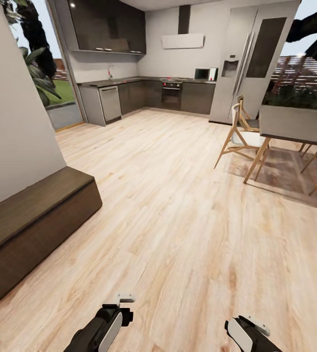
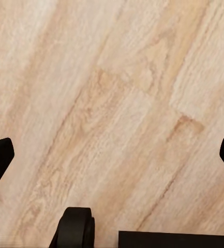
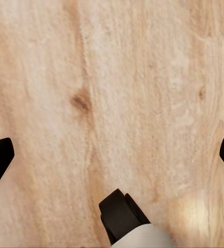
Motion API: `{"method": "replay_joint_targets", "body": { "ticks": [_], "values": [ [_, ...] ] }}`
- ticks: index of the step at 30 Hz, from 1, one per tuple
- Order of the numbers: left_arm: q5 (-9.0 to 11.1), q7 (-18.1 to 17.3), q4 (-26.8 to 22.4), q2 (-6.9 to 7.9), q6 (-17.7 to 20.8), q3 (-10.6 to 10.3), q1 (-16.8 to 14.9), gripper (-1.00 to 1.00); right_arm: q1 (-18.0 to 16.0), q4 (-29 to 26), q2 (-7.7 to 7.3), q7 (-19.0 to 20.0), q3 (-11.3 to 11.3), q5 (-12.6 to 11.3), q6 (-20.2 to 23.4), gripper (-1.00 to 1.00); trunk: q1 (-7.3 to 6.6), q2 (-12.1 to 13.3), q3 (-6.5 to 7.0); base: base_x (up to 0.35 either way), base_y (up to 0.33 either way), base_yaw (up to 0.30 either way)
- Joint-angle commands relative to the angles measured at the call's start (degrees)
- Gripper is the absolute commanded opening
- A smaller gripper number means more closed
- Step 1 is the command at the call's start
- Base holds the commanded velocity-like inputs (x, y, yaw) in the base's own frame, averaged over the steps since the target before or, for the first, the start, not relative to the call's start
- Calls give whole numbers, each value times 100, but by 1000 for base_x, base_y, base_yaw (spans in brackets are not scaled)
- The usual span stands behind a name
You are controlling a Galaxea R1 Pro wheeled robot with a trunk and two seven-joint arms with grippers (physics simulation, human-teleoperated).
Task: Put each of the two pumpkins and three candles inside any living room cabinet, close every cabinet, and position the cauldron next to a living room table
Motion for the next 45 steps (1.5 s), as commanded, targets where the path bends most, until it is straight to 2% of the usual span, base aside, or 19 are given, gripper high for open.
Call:
{"method": "replay_joint_targets", "body": {
  "ticks": [1, 6, 27, 29, 34, 36, 45],
  "values": [
    [60, 53, -6, 3, 18, -27, -5, 100, 0, -16, 14, -39, 51, -20, 45, 100, 0, -2, -5, 11, -81, 267],
    [60, 53, -6, 2, 19, -27, -6, 100, 0, -17, 107, -40, 65, -1, 45, 100, 0, -2, -5, 4, -107, 267],
    [69, 53, -2, -43, 23, 25, -4, 100, 0, -8, 123, -31, 106, 9, 45, 100, 0, -2, -5, -9, -9, 267],
    [69, 55, 1, -42, 28, 91, -5, 100, 0, -8, 122, -31, 108, 11, 45, 100, 0, -2, -5, 0, 0, 267],
    [61, 53, 3, -27, 26, 595, -4, 100, 0, -8, 121, -31, 110, 12, 45, 100, 0, -2, -5, 0, -7, 267],
    [60, 53, 3, -26, 24, 722, -7, 100, 0, -8, 121, -31, 110, 13, 45, 100, 0, -2, -5, 0, -83, 267],
    [60, 71, 3, -27, -316, 815, -7, 100, 0, -8, 121, -27, 110, 13, 45, 100, 0, -2, -15, 0, -184, 267]
  ]
}}
